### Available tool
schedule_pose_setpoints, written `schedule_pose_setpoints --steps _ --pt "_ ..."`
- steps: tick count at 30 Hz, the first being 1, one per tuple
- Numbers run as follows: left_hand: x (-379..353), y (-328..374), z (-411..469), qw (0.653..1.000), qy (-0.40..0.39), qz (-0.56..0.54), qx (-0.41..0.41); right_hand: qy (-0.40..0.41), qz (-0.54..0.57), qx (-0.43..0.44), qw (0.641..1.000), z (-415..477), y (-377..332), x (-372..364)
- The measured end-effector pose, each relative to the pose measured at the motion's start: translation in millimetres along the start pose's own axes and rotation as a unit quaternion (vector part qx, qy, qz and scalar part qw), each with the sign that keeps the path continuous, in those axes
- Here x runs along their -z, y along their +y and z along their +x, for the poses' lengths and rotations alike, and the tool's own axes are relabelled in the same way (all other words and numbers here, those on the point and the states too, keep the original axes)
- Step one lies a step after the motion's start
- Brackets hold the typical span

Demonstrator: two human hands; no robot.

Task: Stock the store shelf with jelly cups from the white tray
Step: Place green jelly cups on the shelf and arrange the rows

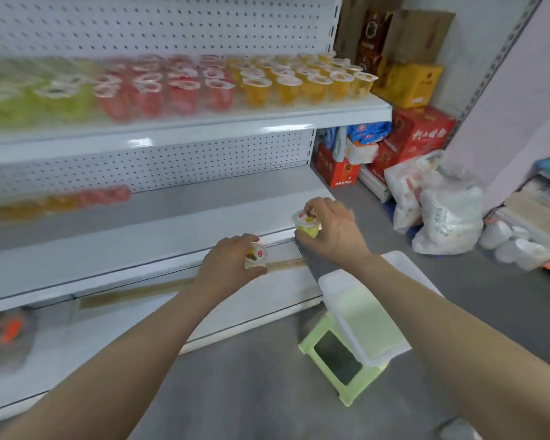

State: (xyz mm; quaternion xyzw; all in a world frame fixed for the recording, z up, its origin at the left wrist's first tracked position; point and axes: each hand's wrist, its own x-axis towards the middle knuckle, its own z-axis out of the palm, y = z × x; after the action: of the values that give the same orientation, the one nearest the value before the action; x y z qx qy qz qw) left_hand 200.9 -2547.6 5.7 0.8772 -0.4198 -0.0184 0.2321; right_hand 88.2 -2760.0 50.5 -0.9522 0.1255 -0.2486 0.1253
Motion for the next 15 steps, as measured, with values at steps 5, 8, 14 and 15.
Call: schedule_pose_setpoints --steps 5,8,14,15 --pt "70.6 -84.6 -56.2 0.998 0.033 -0.001 0.061 0.019 0.009 0.054 0.998 32.9 -105.9 -25.1" --pt "114.6 -137.9 -92.7 0.995 0.047 0.011 0.083 0.019 0.044 0.062 0.997 47.2 -173.0 -43.6" --pt "203.9 -228.3 -168.6 0.985 0.104 0.020 0.134 0.007 0.043 0.139 0.989 76.4 -309.1 -78.2" --pt "217.4 -242.2 -181.1 0.983 0.109 0.022 0.143 0.010 0.040 0.154 0.987 81.6 -330.6 -83.6"
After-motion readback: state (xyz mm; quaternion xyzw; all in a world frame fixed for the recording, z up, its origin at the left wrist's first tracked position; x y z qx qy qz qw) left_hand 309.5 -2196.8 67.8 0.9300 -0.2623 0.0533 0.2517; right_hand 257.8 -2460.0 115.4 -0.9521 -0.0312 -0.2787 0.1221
